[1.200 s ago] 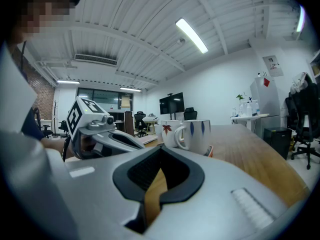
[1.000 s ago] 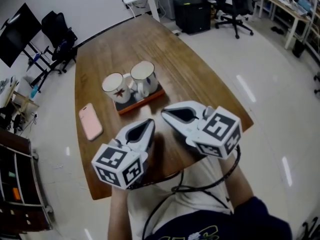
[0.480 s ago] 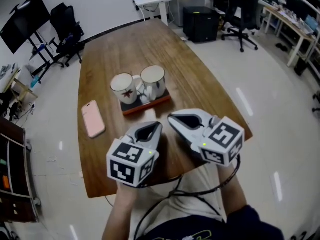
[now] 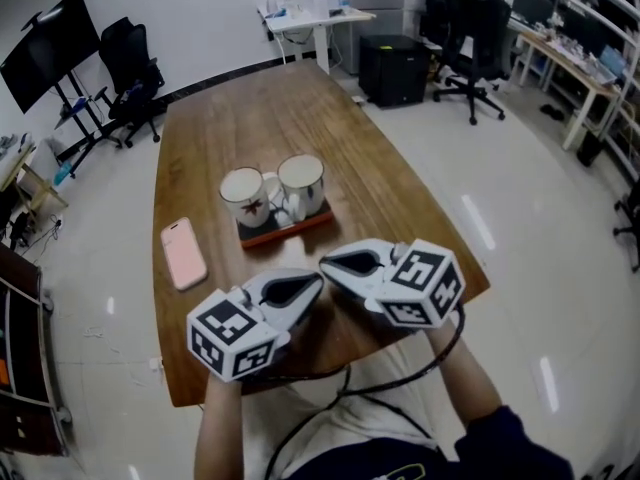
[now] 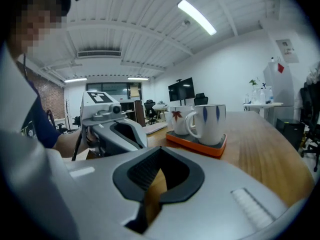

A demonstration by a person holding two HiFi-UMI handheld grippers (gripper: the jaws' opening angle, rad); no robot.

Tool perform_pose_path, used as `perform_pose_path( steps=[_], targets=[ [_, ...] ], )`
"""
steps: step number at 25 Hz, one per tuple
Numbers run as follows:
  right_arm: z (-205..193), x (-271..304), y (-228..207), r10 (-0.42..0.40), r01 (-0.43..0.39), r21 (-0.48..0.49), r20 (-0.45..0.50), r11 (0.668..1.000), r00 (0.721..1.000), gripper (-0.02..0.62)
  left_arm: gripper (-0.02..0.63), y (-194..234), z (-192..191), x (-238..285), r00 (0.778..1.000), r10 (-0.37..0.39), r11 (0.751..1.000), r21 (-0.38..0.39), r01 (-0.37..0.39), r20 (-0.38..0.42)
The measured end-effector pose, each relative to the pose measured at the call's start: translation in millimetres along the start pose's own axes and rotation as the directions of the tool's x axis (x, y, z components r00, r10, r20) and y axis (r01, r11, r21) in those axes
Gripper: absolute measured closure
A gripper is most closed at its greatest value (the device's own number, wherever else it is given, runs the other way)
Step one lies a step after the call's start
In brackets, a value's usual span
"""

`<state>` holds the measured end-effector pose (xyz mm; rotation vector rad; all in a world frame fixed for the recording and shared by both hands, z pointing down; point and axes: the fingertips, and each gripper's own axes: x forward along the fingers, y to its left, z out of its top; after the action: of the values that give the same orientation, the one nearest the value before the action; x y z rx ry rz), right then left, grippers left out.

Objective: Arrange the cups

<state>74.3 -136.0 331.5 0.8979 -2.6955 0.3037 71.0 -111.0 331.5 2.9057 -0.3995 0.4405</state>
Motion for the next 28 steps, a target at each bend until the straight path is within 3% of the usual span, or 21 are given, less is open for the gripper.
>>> perform_pose_path(
  steps=[2,4,7,9,11,14,17,23,28],
  targets=[
    [0.9,1.4,4.8,0.043,-0.043,-0.013,-0.012,0.999,0.999,0.595,0.603,0.1,-1.0,-11.3,1.000,0.000,1.000,-0.003,0.000,0.006],
    [9.7,-4.6,12.5,0.085,-0.083,-0.040,0.038,0.996,0.996,0.595,0.603,0.3,-2.6,-23.6,1.000,0.015,1.000,0.005,-0.015,-0.002],
    [18.1,-18.2,23.6,0.187,-0.176,-0.108,0.103,0.978,0.977,0.595,0.604,-6.5,-13.7,-34.8,0.997,0.023,0.999,0.045,-0.020,-0.069],
    [9.5,-22.8,22.6,0.230,-0.221,-0.165,0.041,0.961,0.972,0.595,0.604,-7.2,-17.2,-35.0,0.995,0.030,0.998,0.057,-0.025,-0.092],
    [-3.0,-21.9,12.8,0.206,-0.212,-0.201,-0.051,0.956,0.977,0.595,0.604,-8.0,-17.0,-34.9,0.995,0.003,0.998,0.067,0.003,-0.098],
    [-5.3,-21.5,11.4,0.245,-0.248,-0.117,-0.044,0.962,0.969,0.595,0.606,-15.2,-7.1,-46.2,0.997,-0.082,0.995,0.062,0.081,0.015],
    [2.3,-21.6,26.9,0.322,-0.320,-0.120,0.000,0.940,0.947,0.595,0.604,-14.2,7.6,-59.2,0.989,-0.056,0.996,0.079,0.045,0.139],
    [20.6,-19.7,41.8,0.369,-0.354,-0.155,0.085,0.923,0.926,0.595,0.604,-3.6,11.3,-62.7,0.986,0.066,0.997,0.038,-0.073,0.153],
    [22.3,-18.5,28.8,0.286,-0.270,-0.141,0.110,0.952,0.952,0.595,0.604,1.3,11.1,-64.2,0.980,0.115,0.993,0.009,-0.118,0.163]
  ],
)
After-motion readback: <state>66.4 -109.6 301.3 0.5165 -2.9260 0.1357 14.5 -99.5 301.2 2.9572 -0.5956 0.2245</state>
